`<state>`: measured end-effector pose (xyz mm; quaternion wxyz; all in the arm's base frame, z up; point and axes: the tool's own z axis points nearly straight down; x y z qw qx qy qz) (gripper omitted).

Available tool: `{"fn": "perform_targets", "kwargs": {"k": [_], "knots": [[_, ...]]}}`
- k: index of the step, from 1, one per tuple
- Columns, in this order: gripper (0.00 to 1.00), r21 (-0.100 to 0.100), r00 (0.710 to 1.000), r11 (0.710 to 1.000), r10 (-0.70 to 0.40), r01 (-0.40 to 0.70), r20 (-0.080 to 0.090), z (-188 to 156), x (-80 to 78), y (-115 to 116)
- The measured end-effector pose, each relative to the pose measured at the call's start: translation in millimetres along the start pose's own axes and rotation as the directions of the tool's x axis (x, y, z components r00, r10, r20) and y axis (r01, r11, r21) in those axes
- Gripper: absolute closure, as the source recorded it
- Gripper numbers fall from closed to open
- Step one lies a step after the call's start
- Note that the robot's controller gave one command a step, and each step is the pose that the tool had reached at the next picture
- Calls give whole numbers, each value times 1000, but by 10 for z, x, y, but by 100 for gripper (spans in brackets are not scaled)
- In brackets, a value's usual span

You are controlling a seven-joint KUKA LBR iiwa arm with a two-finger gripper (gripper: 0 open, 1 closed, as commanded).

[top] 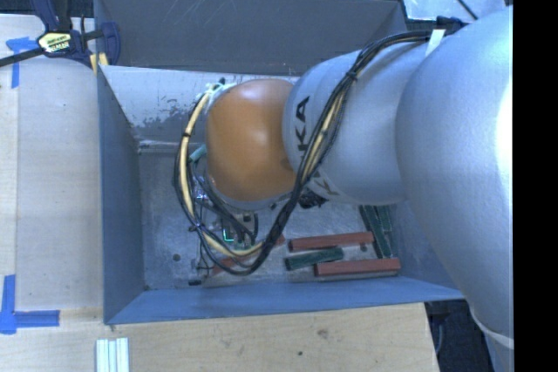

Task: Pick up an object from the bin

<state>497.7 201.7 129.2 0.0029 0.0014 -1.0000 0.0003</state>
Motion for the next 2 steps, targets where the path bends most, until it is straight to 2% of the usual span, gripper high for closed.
{"fn": "perform_targets", "kwargs": {"k": [1, 2], "knots": [[0, -2, 1000, 1000, 3, -2, 8, -41, -24, -7], [0, -6, 999, 999, 44, -44, 13, 109, 6, -152]]}}
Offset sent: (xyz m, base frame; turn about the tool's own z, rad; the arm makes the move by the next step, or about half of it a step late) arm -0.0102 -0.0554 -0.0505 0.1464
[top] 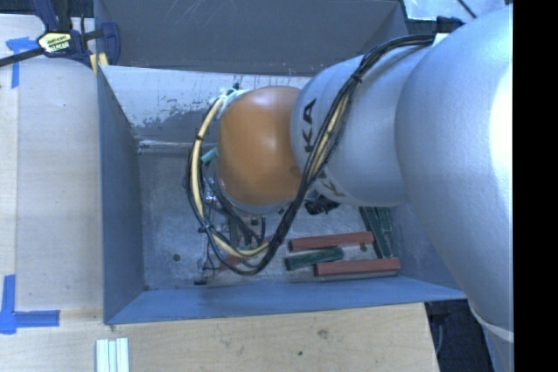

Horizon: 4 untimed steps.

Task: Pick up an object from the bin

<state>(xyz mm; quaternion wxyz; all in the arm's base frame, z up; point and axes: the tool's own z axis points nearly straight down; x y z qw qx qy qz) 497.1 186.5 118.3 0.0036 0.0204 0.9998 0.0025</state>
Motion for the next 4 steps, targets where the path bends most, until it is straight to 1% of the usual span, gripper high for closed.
{"fn": "perform_targets", "kwargs": {"k": [1, 2, 3, 4], "knots": [[0, 5, 990, 990, -143, 143, -6, 470, 56, -710], [100, 3, 990, 990, -142, 142, -3, 470, 58, -704], [100, 3, 990, 990, -142, 142, -3, 470, 57, -704], [100, 4, 994, 994, -108, 108, -5, -710, -171, -1135]]}}
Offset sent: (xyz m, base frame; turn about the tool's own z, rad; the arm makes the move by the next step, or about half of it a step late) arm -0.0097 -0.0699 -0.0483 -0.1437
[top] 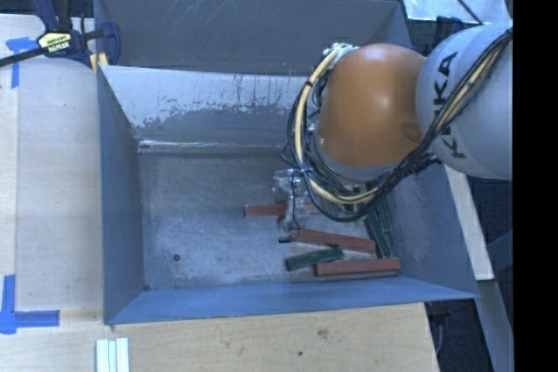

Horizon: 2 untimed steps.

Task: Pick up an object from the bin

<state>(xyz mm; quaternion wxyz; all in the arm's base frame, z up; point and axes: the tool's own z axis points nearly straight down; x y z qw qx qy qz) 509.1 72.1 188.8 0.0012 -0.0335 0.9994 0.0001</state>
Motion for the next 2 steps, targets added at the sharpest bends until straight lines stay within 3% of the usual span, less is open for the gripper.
{"fn": "perform_targets", "kwargs": {"k": [1, 2], "knots": [[100, 0, 1000, 1000, 0, 0, 0, 0, 0, 0], [100, 0, 1000, 1000, -15, 15, -6, -480, -77, -56]]}}
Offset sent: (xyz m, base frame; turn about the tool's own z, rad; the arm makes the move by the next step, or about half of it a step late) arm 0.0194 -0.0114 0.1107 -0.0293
